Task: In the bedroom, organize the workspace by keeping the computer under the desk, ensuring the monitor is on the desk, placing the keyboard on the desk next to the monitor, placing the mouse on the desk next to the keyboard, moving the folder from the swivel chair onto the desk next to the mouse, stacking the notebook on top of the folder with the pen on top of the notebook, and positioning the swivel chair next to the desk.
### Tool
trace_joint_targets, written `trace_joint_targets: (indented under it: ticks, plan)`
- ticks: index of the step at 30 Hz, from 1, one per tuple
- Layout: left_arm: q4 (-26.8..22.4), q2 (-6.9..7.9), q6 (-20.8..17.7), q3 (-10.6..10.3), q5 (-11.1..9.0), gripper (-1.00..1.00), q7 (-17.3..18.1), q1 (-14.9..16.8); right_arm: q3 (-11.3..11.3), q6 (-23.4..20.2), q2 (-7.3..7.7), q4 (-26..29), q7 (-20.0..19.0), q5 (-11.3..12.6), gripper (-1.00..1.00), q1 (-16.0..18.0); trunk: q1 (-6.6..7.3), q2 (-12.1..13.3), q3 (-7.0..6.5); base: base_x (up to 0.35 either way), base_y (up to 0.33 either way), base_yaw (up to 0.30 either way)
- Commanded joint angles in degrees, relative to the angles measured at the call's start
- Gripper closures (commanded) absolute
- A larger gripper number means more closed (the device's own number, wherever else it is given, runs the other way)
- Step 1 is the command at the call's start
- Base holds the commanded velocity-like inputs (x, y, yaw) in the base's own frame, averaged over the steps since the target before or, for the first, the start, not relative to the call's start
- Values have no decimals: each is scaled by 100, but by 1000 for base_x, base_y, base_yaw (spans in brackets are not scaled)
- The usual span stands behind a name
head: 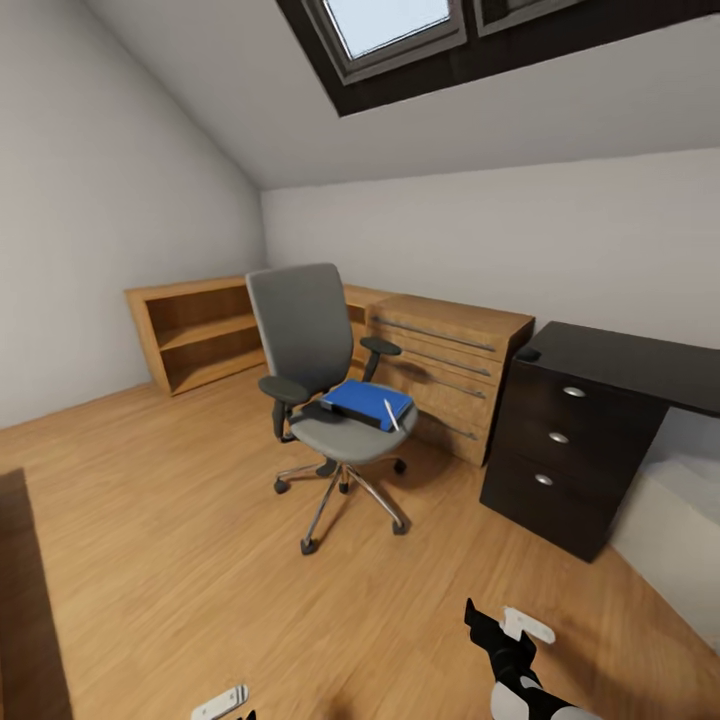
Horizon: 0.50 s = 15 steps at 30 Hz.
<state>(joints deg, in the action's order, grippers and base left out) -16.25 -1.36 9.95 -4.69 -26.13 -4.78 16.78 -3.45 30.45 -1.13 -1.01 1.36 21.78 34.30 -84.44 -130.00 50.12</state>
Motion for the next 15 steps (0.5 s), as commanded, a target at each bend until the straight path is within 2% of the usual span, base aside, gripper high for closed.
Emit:
trace_joint_targets:
  ticks: [1,5,9,10,12,13,15]
  plan:
    - [8,-3,32,-52,-29,-100,-41,1,-35,22,-7,-12,2,-39,-100,6,24,39,-13,0,0,-249]
    - [22,-6,42,-66,-25,-100,-41,1,-32,22,-66,-8,-35,-173,-100,6,112,200,-85,0,0,-254]
    - [35,-1,36,-73,-19,-100,-40,1,-32,24,-161,-6,-48,-638,-100,6,199,360,-156,0,0,-257]
    - [38,1,35,-74,-17,-100,-38,1,-32,23,-190,-8,-40,-900,-100,6,221,400,-173,0,0,-258]
    - [38,1,36,-75,-16,-100,-39,1,-32,23,-214,-10,-32,-1154,-100,1,265,480,-206,0,0,-258]
    - [40,2,38,-75,-16,-100,-40,1,-32,28,-232,-11,-25,-1362,-100,-13,287,521,-221,0,0,-258]
    - [41,3,40,-76,-15,-100,-40,1,-32,42,-247,-12,-21,-1505,-100,-30,331,601,-252,0,0,-257]
